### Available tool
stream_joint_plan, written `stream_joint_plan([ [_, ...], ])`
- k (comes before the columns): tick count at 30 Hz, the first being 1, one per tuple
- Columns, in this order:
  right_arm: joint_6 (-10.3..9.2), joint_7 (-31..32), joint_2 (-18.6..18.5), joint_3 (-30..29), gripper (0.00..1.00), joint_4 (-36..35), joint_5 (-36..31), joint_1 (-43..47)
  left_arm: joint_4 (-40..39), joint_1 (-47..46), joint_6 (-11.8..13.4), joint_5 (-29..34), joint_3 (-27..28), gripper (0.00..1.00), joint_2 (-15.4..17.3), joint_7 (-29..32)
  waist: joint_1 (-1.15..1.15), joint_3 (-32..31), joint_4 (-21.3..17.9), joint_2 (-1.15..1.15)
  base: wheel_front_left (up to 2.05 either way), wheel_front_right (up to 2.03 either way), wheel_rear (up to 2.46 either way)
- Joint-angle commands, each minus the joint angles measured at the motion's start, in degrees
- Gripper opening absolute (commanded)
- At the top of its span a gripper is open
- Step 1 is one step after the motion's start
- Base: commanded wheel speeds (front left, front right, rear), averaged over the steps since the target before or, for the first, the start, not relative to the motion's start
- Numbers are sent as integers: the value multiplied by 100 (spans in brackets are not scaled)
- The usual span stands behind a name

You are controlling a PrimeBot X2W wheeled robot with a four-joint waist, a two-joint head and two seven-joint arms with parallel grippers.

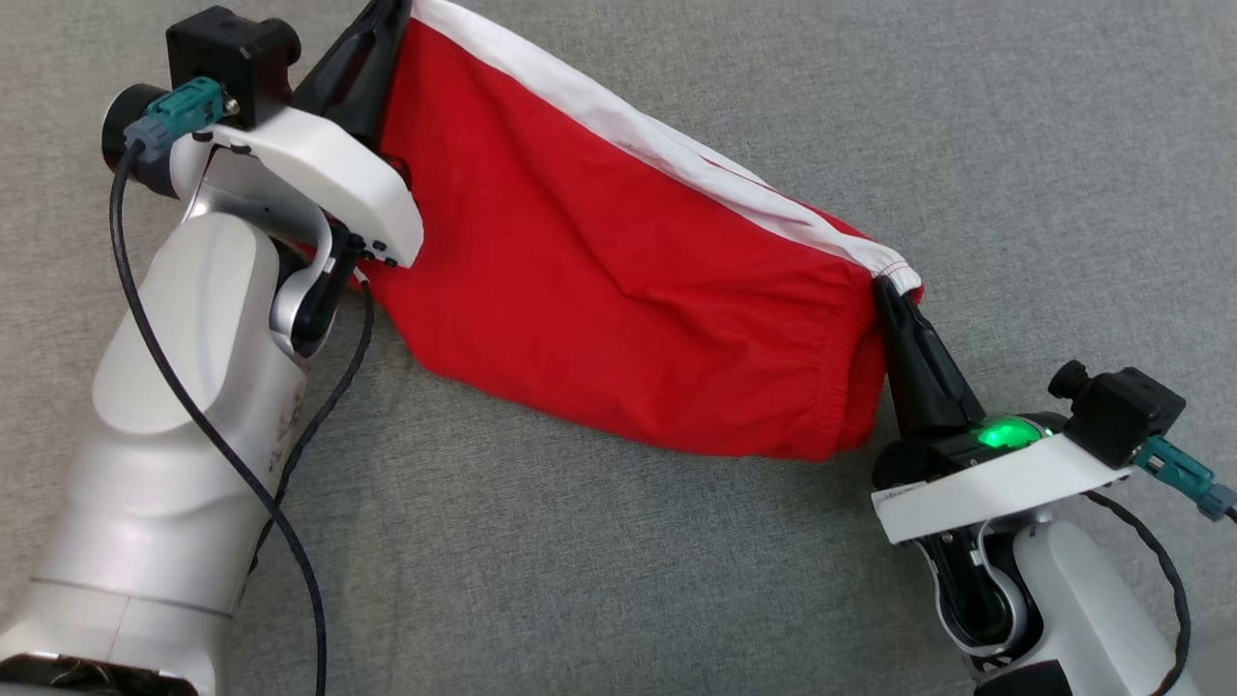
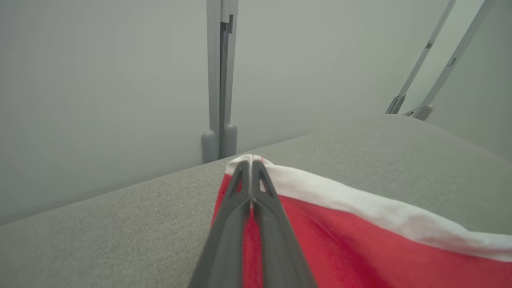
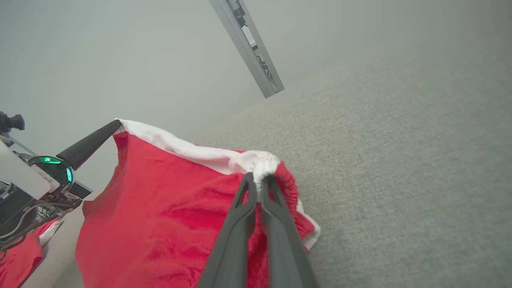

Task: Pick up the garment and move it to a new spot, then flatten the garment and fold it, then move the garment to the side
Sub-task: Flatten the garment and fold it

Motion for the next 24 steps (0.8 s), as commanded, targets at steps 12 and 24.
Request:
stream_joint_plan([
  [12, 3, -203, -112, 263, 81, 474, -37, -478, 1855, -856, -53, -564, -590, 100, -247, -448, 0, 211, -151, 0, 0, 0, 0],
  [24, 3, -207, -205, -475, 100, -312, -1241, 375, 1262, -116, 288, -467, -458, 100, -100, -1167, 0, -238, 108, 0, 0, 0, 0],
])
